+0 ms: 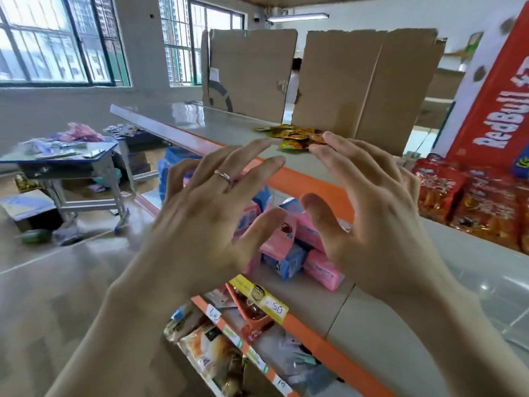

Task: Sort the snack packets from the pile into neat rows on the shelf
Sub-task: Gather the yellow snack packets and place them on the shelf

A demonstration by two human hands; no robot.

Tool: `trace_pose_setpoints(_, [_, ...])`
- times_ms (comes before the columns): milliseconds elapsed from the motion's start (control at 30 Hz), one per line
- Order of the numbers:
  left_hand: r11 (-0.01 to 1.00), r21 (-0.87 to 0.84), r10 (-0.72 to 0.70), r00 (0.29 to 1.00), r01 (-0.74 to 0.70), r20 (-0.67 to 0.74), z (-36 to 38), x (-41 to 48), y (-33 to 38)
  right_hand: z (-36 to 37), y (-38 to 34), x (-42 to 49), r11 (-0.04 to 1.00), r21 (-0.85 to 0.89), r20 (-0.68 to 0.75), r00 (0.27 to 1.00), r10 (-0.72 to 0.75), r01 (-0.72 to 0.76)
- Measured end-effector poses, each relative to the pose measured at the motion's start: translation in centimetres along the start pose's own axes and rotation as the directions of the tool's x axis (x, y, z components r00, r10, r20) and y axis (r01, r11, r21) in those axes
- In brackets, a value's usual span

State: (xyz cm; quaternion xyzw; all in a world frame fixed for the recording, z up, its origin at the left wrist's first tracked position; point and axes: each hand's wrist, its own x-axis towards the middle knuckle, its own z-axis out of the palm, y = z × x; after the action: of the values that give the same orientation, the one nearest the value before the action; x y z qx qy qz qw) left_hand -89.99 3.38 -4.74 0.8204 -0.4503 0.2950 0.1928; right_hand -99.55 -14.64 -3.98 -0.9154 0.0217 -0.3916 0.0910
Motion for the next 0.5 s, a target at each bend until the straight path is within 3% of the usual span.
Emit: trace_pose_setpoints(500, [0.997, -0.068, -0.033, 0.999, 0.033, 0.0, 7.0, 9.5, -9.3, 7.8, 3.5, 9.3, 0.989, -0.014, -0.014, 0.989, 0.15, -0.15])
